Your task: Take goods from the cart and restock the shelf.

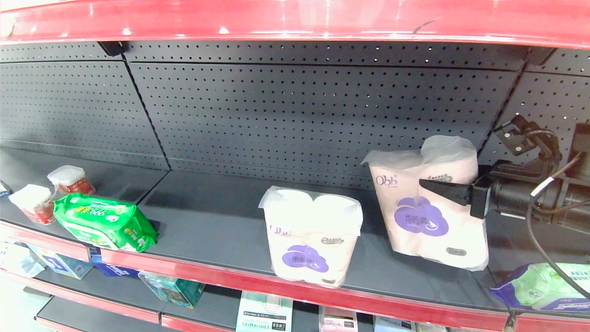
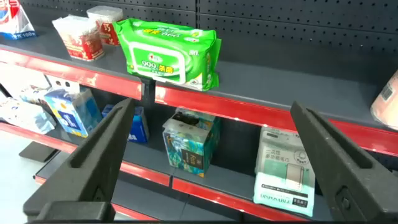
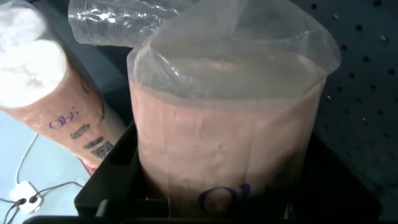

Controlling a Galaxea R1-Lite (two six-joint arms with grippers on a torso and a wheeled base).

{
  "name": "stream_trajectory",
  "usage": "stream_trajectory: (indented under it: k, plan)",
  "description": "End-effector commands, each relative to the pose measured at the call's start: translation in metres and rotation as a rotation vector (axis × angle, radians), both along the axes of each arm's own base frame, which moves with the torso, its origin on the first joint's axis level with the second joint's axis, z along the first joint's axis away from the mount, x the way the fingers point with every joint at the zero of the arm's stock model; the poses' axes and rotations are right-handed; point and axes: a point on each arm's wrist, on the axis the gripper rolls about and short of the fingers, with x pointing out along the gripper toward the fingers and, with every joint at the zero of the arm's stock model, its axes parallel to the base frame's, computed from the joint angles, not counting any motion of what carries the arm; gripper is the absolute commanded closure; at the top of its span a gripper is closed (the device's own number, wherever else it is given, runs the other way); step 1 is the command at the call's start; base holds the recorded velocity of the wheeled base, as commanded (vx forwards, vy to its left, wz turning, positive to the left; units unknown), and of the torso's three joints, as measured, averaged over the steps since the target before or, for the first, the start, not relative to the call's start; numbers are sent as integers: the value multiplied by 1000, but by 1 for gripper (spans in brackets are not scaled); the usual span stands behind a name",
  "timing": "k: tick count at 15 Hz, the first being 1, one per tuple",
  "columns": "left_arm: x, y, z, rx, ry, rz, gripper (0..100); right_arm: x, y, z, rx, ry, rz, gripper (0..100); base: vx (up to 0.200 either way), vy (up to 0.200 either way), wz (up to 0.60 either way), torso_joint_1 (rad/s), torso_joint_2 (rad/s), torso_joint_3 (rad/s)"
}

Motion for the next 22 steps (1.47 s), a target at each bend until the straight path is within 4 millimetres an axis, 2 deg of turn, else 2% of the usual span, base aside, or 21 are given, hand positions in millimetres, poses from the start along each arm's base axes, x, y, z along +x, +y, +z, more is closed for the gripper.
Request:
stream_trajectory:
  k: [1,5,8,11,13,15,16,19,22]
  plan:
    - [0,0,0,0,-2,0,0,27,3,-8,10,27,37,100,0,0,0,0,0,0]
    - [0,0,0,-1,0,0,0,61,8,-12,40,-47,129,100,0,0,0,0,0,0]
    - [0,0,0,-1,1,0,0,82,12,-29,90,-44,195,100,0,0,0,0,0,0]
    - [0,0,0,-1,0,0,0,100,33,-37,146,-84,249,100,0,0,0,0,0,0]
    - [0,0,0,-1,0,0,0,104,52,-44,152,-87,307,100,0,0,0,0,0,0]
    - [0,0,0,-1,0,0,0,106,62,-51,153,-83,338,100,0,0,0,0,0,0]
    - [0,0,0,-1,0,0,0,112,73,-60,155,-97,360,100,0,0,0,0,0,0]
    - [0,0,0,1,1,0,0,120,76,-71,153,-109,366,100,0,0,0,0,0,0]
    - [0,0,0,-1,1,0,0,120,62,-88,119,-82,393,100,0,0,0,0,0,0]
